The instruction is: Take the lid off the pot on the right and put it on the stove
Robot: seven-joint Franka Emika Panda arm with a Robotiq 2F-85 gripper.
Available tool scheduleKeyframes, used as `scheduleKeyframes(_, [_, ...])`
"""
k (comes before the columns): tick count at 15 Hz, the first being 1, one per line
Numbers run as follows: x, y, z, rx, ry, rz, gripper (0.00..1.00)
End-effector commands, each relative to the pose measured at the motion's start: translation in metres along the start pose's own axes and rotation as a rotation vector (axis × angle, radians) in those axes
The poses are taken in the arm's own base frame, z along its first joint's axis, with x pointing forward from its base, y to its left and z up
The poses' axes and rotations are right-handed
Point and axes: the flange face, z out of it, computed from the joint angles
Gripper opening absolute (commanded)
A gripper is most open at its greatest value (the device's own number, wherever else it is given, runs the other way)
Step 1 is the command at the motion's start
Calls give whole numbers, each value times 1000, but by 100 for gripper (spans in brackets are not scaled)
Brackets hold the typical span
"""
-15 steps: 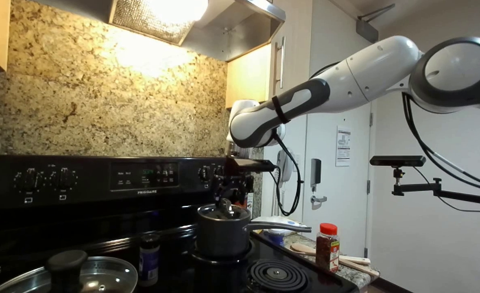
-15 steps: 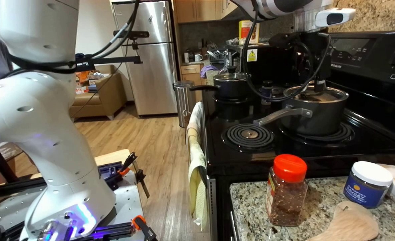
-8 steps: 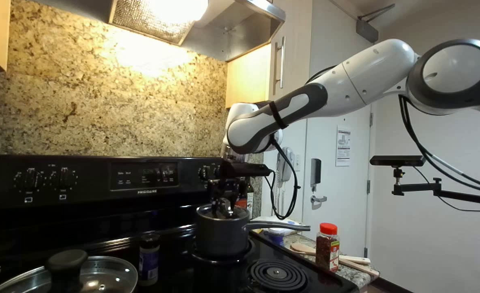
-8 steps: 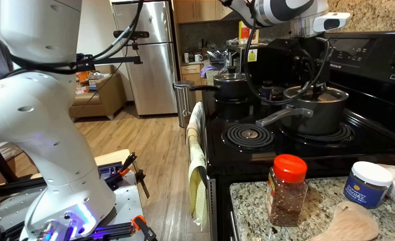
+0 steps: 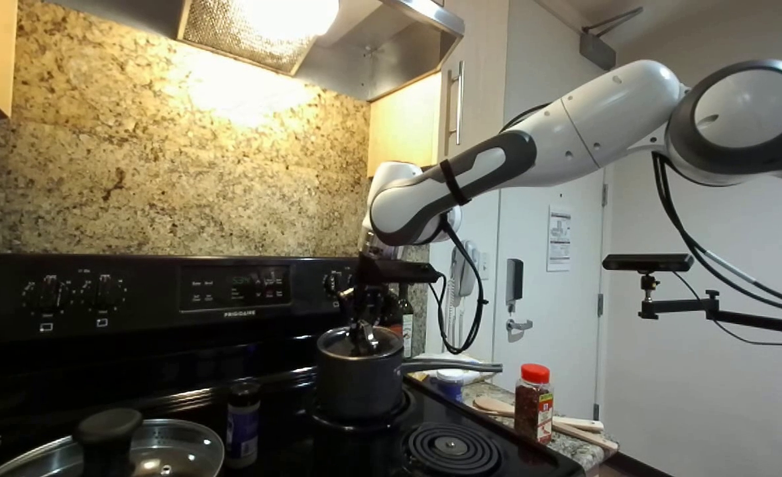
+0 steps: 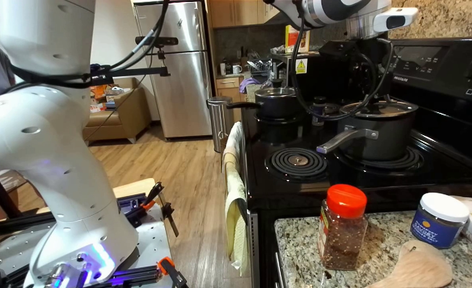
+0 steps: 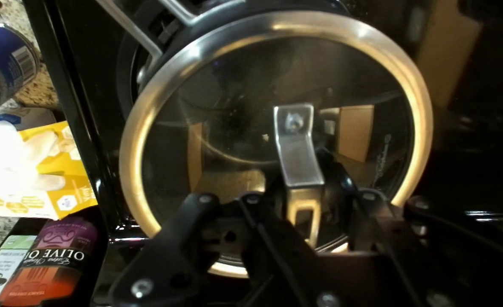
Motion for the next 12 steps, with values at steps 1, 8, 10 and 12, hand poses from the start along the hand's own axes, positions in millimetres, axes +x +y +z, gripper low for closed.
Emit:
scheduleKeyframes(1, [-5, 0, 6, 8, 6, -7, 1])
scheduleKeyframes(8, [-5, 14, -17, 24, -14, -21, 3])
scheduleKeyframes(10, [-14, 15, -30, 33, -39, -65, 3])
scheduleKeyframes(12, [-30, 19, -41, 61, -83, -134, 3])
